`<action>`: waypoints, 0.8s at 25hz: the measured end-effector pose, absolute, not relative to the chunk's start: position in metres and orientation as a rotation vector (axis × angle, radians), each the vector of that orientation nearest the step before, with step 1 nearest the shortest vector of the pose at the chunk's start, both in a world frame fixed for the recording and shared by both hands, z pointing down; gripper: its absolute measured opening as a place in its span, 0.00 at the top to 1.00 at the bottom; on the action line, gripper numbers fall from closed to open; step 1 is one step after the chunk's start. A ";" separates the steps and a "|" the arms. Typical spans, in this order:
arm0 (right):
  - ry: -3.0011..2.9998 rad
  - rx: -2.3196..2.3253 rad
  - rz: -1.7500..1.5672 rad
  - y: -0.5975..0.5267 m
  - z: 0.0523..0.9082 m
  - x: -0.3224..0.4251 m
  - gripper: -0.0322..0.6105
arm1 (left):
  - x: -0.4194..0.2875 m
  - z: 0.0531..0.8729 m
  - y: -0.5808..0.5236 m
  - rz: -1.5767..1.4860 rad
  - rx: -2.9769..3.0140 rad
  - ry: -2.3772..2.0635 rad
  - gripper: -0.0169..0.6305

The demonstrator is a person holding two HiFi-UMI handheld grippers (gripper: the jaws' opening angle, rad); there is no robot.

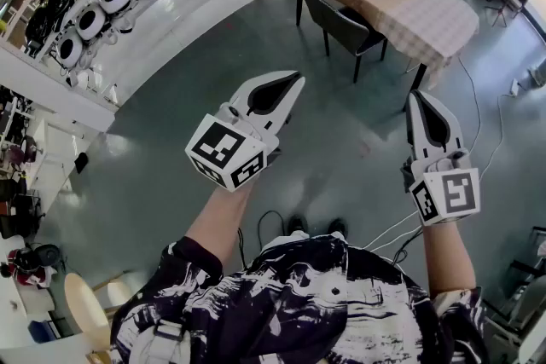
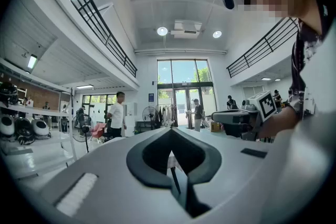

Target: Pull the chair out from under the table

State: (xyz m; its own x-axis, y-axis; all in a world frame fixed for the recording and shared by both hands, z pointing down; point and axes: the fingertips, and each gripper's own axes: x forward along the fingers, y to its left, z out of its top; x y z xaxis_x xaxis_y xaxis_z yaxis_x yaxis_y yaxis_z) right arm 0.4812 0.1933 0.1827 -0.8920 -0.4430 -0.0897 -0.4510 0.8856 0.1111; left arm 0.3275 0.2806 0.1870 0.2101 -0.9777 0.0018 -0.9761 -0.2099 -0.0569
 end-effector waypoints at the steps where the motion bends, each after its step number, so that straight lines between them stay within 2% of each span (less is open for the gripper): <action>1: 2.989 -0.707 0.201 0.194 0.184 0.482 0.95 | 0.329 0.188 0.281 -0.061 -2.411 1.943 0.97; 20: 2.949 -0.677 0.142 0.192 0.181 0.484 0.94 | 0.337 0.181 0.283 -0.006 -2.429 1.885 0.97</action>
